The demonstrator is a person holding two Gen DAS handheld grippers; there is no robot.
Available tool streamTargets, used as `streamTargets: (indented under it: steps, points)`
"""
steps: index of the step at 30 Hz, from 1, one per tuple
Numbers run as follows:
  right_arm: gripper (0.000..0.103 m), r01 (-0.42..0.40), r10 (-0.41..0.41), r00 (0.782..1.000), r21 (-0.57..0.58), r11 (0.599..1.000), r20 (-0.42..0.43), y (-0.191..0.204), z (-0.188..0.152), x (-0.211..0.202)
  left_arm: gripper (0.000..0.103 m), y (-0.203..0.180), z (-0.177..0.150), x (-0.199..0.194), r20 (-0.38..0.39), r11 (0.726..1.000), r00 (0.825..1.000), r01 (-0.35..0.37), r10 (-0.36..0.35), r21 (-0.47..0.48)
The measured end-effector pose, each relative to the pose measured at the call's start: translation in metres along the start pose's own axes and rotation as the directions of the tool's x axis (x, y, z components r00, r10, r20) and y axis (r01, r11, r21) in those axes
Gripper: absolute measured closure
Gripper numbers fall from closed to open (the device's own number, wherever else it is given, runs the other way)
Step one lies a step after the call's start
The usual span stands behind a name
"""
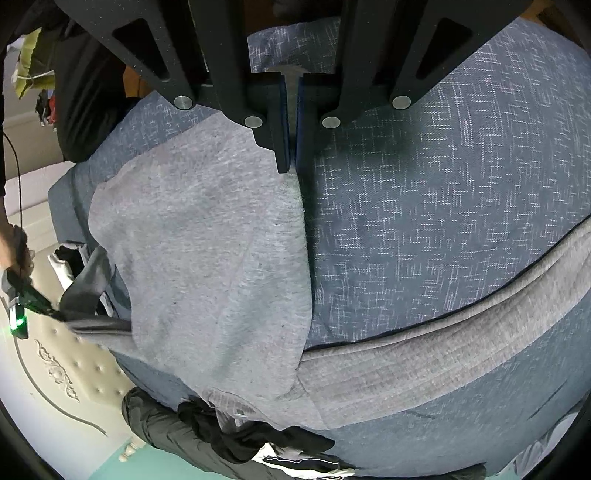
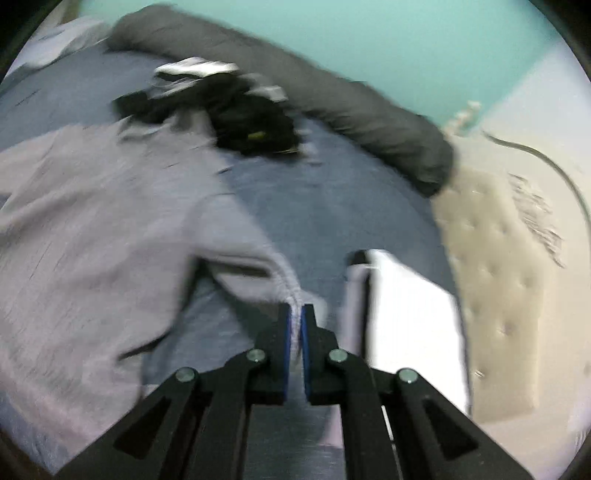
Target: Fold clothes
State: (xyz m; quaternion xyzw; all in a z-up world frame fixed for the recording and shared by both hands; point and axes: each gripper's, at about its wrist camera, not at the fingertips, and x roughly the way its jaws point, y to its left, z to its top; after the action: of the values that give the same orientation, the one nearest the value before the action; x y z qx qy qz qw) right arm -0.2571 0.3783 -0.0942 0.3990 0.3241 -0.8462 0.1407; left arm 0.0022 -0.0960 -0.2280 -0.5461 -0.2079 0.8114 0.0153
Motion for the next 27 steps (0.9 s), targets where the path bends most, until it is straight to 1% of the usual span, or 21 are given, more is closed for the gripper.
streamTargets:
  steps: [1,3,4,6,7,8,9,10,12,13,14,15,17,19,20,23,25,27]
  points:
    - [0.098,-0.072,0.072,0.997,-0.015,0.997,-0.005,0.011,-0.003,0.007,0.100,-0.001,0.000,0.000,-0.001,1.000,1.000,-0.001,0.001,0.000]
    - [0.098,-0.164,0.163,0.986,-0.025,0.986,-0.032,0.033,-0.008,0.028,0.100,-0.001,-0.001,-0.002,-0.004,1.000,1.000,-0.006,0.006,0.004]
    - [0.095,-0.208,0.207,0.977,-0.002,0.978,-0.050,0.042,-0.011,0.041,0.100,-0.002,-0.002,-0.003,-0.006,1.000,1.000,-0.008,0.008,0.007]
    - [0.094,-0.321,0.323,0.944,0.045,0.946,-0.059,0.049,-0.017,0.054,0.100,-0.003,-0.002,-0.004,-0.009,1.000,1.000,-0.009,0.010,0.011]
    - [0.089,-0.325,0.328,0.944,0.057,0.944,-0.046,0.048,-0.020,0.055,0.100,-0.003,-0.002,-0.005,-0.009,1.000,1.000,-0.009,0.009,0.012]
    - [0.081,-0.329,0.332,0.943,0.069,0.942,-0.034,0.046,-0.024,0.056,0.100,-0.002,-0.001,-0.006,-0.010,1.000,1.000,-0.007,0.007,0.013]
    - [0.077,-0.332,0.334,0.942,0.088,0.939,-0.017,0.043,-0.028,0.055,0.100,-0.002,-0.001,-0.006,-0.010,1.000,1.000,-0.007,0.007,0.015]
    - [0.070,-0.331,0.332,0.943,0.124,0.935,0.014,0.032,-0.032,0.050,0.100,-0.001,0.000,-0.006,-0.011,1.000,1.000,-0.008,0.008,0.017]
    - [0.061,-0.354,0.341,0.935,0.199,0.914,0.097,0.008,-0.039,0.037,0.100,0.001,0.001,-0.006,-0.011,1.000,1.000,-0.006,0.007,0.014]
    - [0.050,-0.364,0.337,0.930,0.245,0.899,0.144,-0.007,-0.046,0.028,0.100,0.001,0.002,-0.006,-0.011,1.000,1.000,-0.005,0.005,0.012]
    - [0.046,-0.363,0.322,0.930,0.295,0.884,0.180,-0.022,-0.054,0.022,0.100,0.002,0.002,-0.005,-0.010,1.000,1.000,-0.003,0.003,0.012]
    - [0.046,-0.359,0.308,0.931,0.337,0.871,0.196,-0.034,-0.062,0.021,0.100,0.002,0.001,-0.004,-0.010,1.000,1.000,-0.002,0.002,0.011]
    - [0.046,-0.346,0.293,0.938,0.418,0.840,0.188,-0.054,-0.078,0.025,0.100,0.002,0.001,-0.002,-0.010,1.000,1.000,-0.001,0.001,0.009]
    - [0.046,-0.336,0.318,0.940,0.471,0.815,0.122,-0.061,-0.093,0.040,0.100,0.002,0.001,-0.001,-0.011,1.000,1.000,-0.001,0.002,0.007]
    - [0.046,-0.332,0.337,0.938,0.494,0.803,0.083,-0.063,-0.100,0.049,0.100,0.002,0.002,-0.001,-0.010,1.000,1.000,-0.002,0.002,0.005]
    - [0.046,-0.336,0.409,0.912,0.541,0.771,-0.016,-0.049,-0.122,0.073,0.100,0.000,0.002,-0.001,-0.011,1.000,1.000,-0.004,0.004,0.004]
    - [0.046,-0.362,0.471,0.881,0.576,0.733,-0.046,-0.037,-0.135,0.087,0.100,-0.002,0.002,0.000,-0.014,1.000,1.000,-0.005,0.006,0.005]
    - [0.046,-0.376,0.502,0.863,0.584,0.719,-0.063,-0.021,-0.141,0.096,0.100,-0.004,0.001,-0.001,-0.017,1.000,1.000,-0.008,0.008,0.012]
